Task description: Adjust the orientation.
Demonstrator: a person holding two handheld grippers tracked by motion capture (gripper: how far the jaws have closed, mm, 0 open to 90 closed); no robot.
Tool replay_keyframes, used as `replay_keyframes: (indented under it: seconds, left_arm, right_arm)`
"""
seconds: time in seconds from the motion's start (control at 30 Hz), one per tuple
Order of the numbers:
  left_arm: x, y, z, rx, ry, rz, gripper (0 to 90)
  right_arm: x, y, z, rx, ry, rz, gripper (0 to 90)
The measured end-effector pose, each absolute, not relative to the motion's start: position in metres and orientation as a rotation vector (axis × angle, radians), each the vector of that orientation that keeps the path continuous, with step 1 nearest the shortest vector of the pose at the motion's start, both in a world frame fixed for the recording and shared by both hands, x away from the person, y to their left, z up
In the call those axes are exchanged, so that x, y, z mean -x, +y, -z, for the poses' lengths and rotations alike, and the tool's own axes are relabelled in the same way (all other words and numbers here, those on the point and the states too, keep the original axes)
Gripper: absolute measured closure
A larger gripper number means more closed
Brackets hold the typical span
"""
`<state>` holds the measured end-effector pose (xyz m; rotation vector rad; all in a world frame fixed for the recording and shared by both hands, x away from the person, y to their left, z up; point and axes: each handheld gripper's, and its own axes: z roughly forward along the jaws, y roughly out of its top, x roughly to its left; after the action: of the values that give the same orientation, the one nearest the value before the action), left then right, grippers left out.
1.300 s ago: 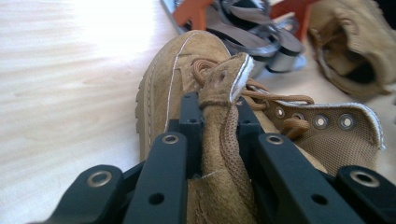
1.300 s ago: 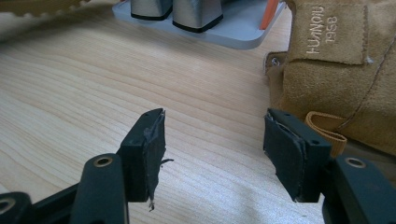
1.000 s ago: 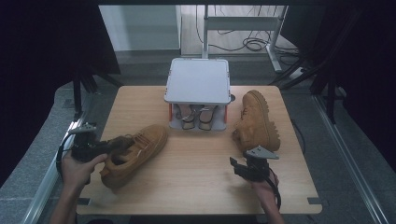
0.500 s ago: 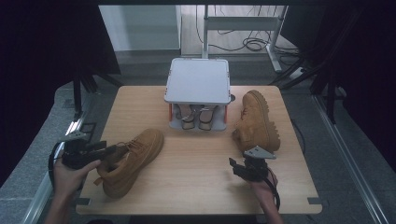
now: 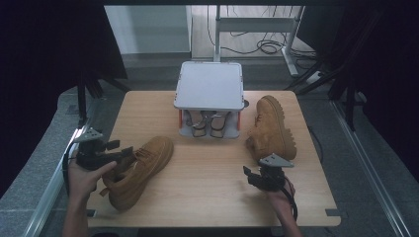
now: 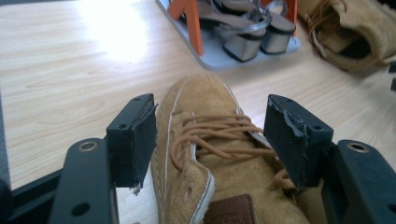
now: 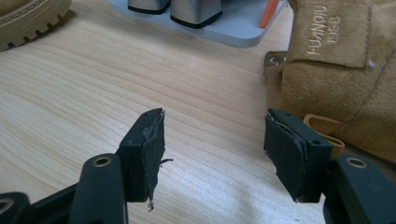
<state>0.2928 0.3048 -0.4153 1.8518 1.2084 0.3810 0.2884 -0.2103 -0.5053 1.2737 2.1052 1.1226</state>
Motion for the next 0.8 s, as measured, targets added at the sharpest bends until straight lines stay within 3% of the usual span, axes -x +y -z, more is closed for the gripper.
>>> replay_keyframes:
  seconds: [0.43,0.53,0.63,0.8]
  left_arm:
    - [-0.283,0.308,0.415,-1.833,1.2,-0.401,32.0]
    - [-0.282,0.306,0.415,-1.838,1.181,-0.376,31.8]
    - [-0.283,0.305,0.415,-1.844,1.179,-0.372,31.6]
    - [-0.285,0.305,0.418,-1.867,1.19,-0.354,30.6]
  right_arm:
    - [-0.288,-0.205,0.5,-1.266,2.094,-1.12,39.4]
    - [-0.285,-0.202,0.498,-1.261,2.104,-1.129,43.9]
    - [-0.283,-0.199,0.497,-1.25,2.131,-1.127,53.1]
    - [-0.286,-0.193,0.498,-1.246,2.152,-1.056,79.4]
